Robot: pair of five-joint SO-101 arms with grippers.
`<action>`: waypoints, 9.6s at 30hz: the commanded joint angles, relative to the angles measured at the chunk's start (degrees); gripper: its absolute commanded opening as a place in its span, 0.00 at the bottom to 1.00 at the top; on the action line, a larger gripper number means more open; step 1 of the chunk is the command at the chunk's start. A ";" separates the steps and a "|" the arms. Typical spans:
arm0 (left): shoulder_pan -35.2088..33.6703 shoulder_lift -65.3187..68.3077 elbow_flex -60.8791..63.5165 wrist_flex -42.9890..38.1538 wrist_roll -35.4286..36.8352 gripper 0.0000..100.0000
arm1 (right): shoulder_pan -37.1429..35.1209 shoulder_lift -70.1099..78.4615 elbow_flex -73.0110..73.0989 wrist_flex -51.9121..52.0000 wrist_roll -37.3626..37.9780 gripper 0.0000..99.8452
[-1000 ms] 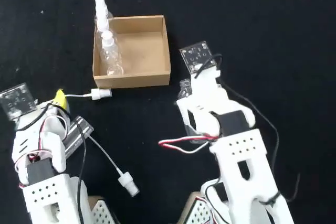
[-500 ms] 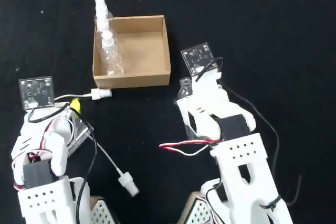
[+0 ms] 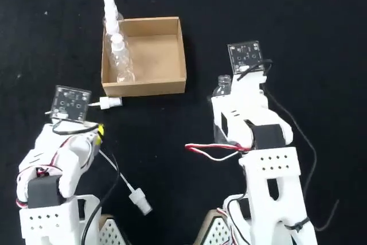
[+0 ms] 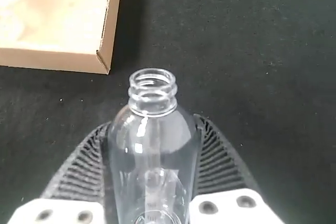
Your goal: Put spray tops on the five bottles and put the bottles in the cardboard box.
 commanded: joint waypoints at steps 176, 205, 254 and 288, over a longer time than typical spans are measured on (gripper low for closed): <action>28.18 56.18 -41.71 14.59 10.90 0.03 | 11.87 -2.59 3.56 -13.01 -6.95 0.02; 21.85 33.85 -34.59 -6.33 37.98 0.03 | 3.43 -17.80 10.07 -9.85 -6.51 0.01; 9.27 17.05 -20.44 -30.15 59.43 0.03 | -20.13 -38.73 29.58 -14.24 12.31 0.01; 9.89 17.05 -21.67 -33.41 65.58 0.03 | -24.00 -38.73 34.68 -19.52 18.20 0.01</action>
